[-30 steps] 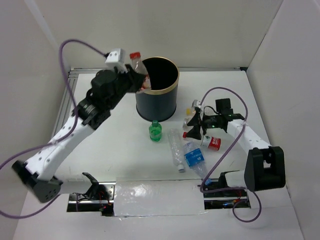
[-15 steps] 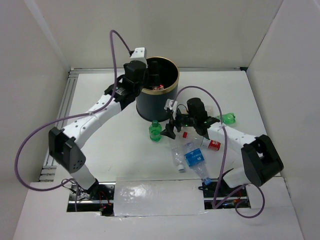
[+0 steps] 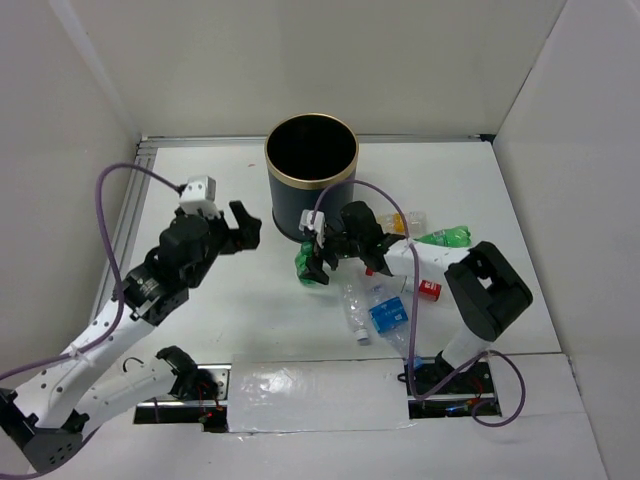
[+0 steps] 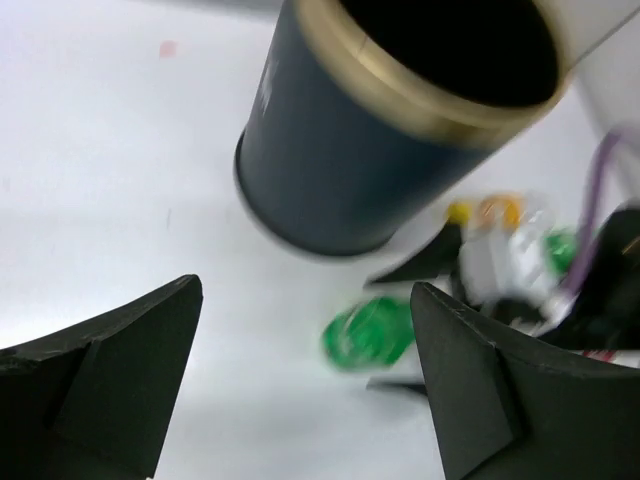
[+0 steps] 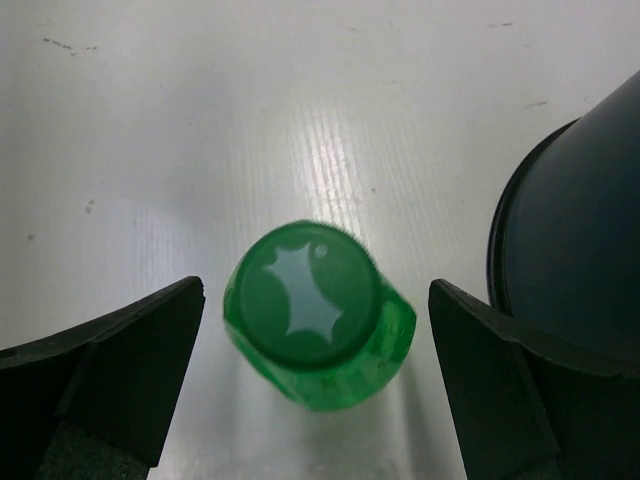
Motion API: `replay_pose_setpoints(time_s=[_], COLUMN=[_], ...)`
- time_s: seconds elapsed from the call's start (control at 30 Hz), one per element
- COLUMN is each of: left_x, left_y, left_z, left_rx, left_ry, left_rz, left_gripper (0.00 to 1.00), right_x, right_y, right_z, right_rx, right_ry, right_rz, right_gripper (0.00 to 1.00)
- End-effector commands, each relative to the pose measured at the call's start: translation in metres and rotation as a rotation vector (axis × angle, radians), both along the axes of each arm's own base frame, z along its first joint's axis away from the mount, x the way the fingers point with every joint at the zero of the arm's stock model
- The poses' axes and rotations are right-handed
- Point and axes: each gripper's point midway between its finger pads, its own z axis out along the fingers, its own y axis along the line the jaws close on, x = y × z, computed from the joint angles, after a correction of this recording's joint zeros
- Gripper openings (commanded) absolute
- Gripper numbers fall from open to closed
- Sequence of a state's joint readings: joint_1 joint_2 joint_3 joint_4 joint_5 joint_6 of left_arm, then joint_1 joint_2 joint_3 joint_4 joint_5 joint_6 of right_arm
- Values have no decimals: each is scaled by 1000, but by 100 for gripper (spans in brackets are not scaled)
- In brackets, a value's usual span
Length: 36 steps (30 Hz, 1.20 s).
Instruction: Put the plastic bottles in the bin
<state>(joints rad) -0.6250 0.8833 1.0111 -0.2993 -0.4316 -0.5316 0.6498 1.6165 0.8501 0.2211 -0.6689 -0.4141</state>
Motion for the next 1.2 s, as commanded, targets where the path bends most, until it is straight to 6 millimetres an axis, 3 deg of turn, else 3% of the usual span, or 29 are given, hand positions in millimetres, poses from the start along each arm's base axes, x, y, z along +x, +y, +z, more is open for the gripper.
replay_pose_setpoints(time_s=[0.0,0.1,0.13,0.2,0.23,0.27,0.3,0.33,0.4,0.47,0.5,0.53,0.6,0.67,0.7,0.73,0.8,0.83,0.9,0.93,0.97,1.0,1.03,1.1,1.13,1.17], left_x=[-30,-51,-57,-66,-70,-74,-80,-84,-93,-103,-104,-107,-113,-114,-115,-114,-105,-103,-90,-83,-79,-72,-68,-57,-51,-49], left_y=[3,6,4,1,-4,-4,-9,-12,-18,-27,-32,-36,-49,-64,-66,-70,-80,-87,-100,-108,-122,-128,-137,-163,-172,-182], left_z=[-62,-89,-95,-105,-110,-111,-117,-115,-121,-124,-122,-131,-127,-132,-137,-138,-133,-144,-134,-148,-138,-142,-146,-168,-175,-181], left_rx=[-23,-92,-103,-127,-125,-132,-119,-113,-96,-113,-133,-135,-178,-197,-191,-192,-199,-179,-184,-164,-173,-160,-157,-108,-110,-98], left_ry=[165,224,239,258,274,284,305,297,315,321,308,325,304,314,336,340,316,351,321,366,347,350,369,442,473,490], left_rz=[-16,-15,-27,-53,-85,-90,-119,-148,-206,-285,-313,-340,-417,-480,-490,-499,-516,-523,-504,-478,-483,-454,-441,-425,-410,-406], left_gripper=[97,94,93,90,85,84,83,82,77,74,71,70,70,80,80,82,86,88,91,92,93,95,95,96,96,98], right_x=[26,30,30,31,25,22,17,2,-12,-31,-33,-36,-40,-17,-18,-9,14,28,52,68,85,97,111,138,148,157], right_y=[23,28,27,32,29,28,32,24,23,17,20,20,18,12,12,9,3,-4,-8,-13,-16,-19,-23,-31,-34,-38], right_z=[29,26,18,27,21,25,38,37,61,96,129,150,191,251,251,275,293,313,323,331,326,319,320,302,301,294], right_rx=[69,60,45,51,22,9,21,-20,-3,22,70,93,134,204,206,237,271,292,314,312,301,285,279,253,256,247], right_ry=[-122,-123,-106,-126,-97,-111,-115,-64,-78,-71,-110,-138,-164,-260,-240,-278,-284,-324,-342,-377,-382,-375,-392,-372,-371,-351], right_rz=[-14,-21,-20,6,28,58,107,144,228,271,298,306,291,219,212,190,129,84,17,-48,-92,-129,-179,-225,-251,-279], right_gripper=[100,99,91,72,62,41,27,16,7,7,7,5,5,5,5,5,5,5,5,7,7,9,11,17,22,41])
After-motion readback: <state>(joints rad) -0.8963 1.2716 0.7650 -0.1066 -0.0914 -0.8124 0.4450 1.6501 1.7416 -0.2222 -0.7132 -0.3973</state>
